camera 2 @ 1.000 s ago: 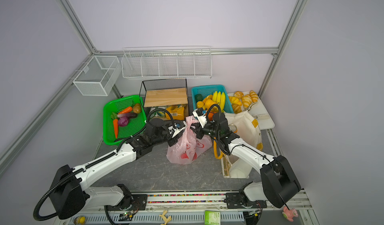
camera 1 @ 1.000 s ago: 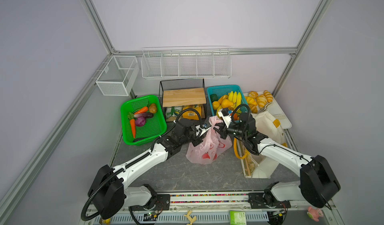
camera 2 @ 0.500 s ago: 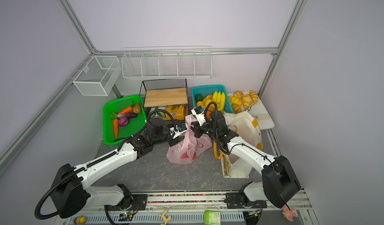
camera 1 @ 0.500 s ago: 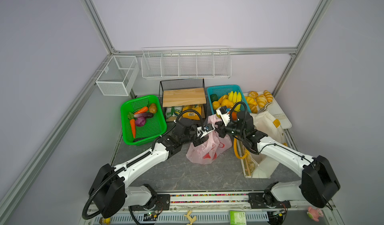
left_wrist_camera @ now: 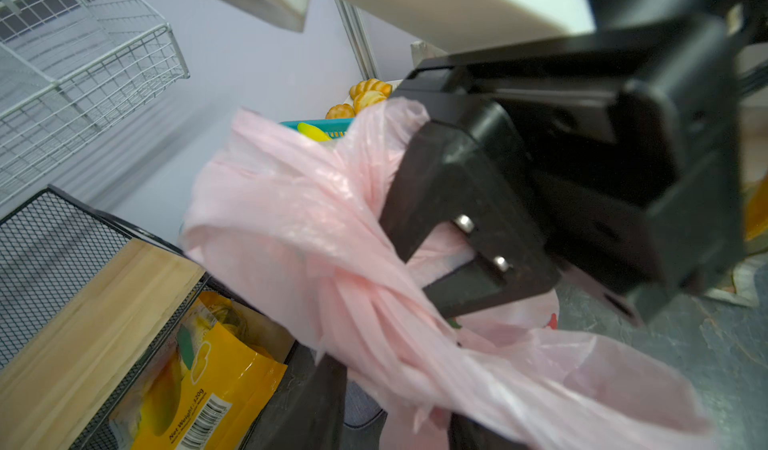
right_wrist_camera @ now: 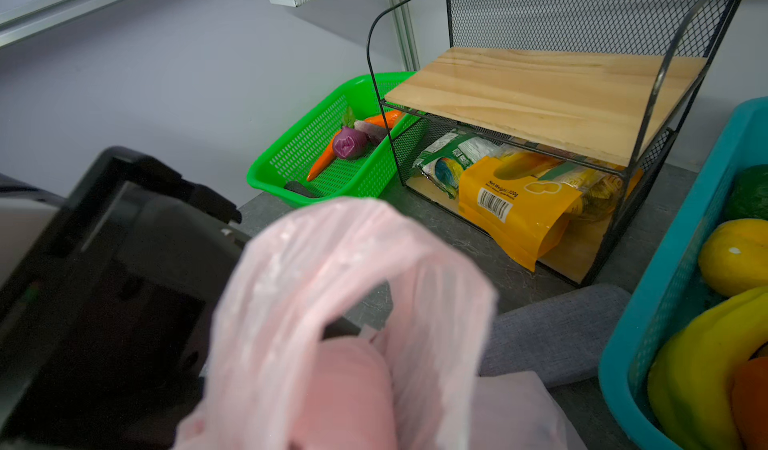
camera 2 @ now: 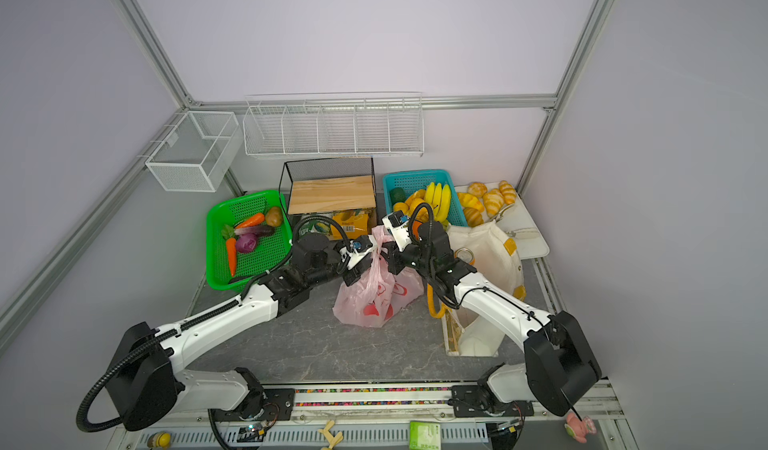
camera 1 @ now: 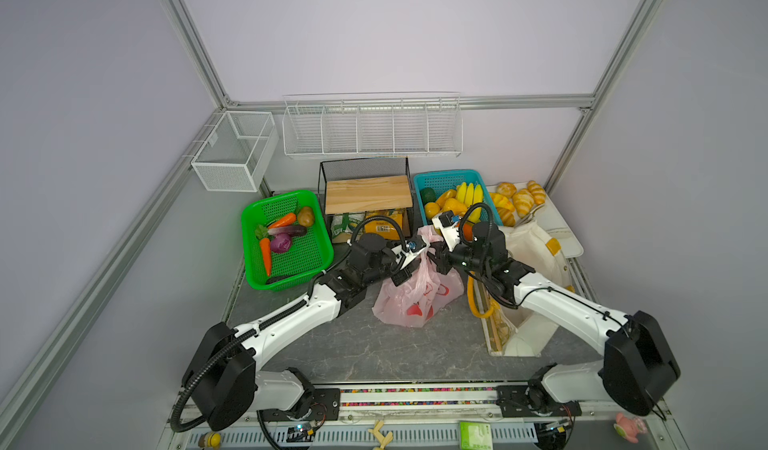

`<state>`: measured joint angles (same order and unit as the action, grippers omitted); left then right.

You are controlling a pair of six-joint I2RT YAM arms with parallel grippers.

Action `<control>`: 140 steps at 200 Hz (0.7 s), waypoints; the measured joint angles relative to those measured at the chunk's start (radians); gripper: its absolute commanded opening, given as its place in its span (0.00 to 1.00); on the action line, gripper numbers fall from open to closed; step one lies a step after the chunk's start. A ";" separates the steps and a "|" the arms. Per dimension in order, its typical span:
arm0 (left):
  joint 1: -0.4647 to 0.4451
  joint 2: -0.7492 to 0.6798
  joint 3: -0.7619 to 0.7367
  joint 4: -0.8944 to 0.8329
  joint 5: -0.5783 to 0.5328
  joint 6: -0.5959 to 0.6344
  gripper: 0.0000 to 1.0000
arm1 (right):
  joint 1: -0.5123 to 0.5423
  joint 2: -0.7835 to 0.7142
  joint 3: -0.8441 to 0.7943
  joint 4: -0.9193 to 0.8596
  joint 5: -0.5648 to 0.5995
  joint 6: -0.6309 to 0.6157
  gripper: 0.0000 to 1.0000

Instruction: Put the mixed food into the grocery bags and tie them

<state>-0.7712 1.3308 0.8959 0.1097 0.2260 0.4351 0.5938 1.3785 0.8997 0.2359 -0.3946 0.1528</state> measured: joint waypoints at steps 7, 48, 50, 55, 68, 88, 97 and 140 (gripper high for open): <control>0.000 0.001 -0.001 0.005 -0.007 -0.005 0.24 | 0.002 0.000 0.000 0.000 0.003 0.000 0.07; 0.001 0.001 -0.006 0.013 -0.031 -0.009 0.06 | 0.009 0.000 0.000 -0.006 0.017 -0.011 0.07; 0.001 0.001 -0.006 0.013 -0.032 -0.011 0.06 | 0.010 0.000 0.001 -0.008 0.017 -0.012 0.07; 0.001 0.001 -0.008 0.013 -0.036 -0.008 0.04 | 0.010 0.000 0.001 -0.010 0.019 -0.014 0.07; 0.001 0.000 -0.012 0.013 -0.043 -0.003 0.01 | 0.012 0.000 0.002 -0.019 0.024 -0.020 0.07; 0.001 -0.010 -0.020 0.008 -0.050 0.004 0.00 | 0.016 0.000 0.006 -0.038 0.032 -0.033 0.06; 0.001 -0.018 -0.022 0.004 -0.054 0.006 0.00 | 0.018 0.000 0.008 -0.043 0.037 -0.041 0.07; 0.001 -0.052 -0.035 -0.006 -0.056 0.008 0.00 | 0.029 -0.011 0.019 -0.074 0.050 -0.079 0.07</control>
<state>-0.7704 1.2785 0.8604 0.1032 0.1696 0.4427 0.6224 1.3678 0.9184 0.1623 -0.3443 0.0742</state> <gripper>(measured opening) 0.047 0.068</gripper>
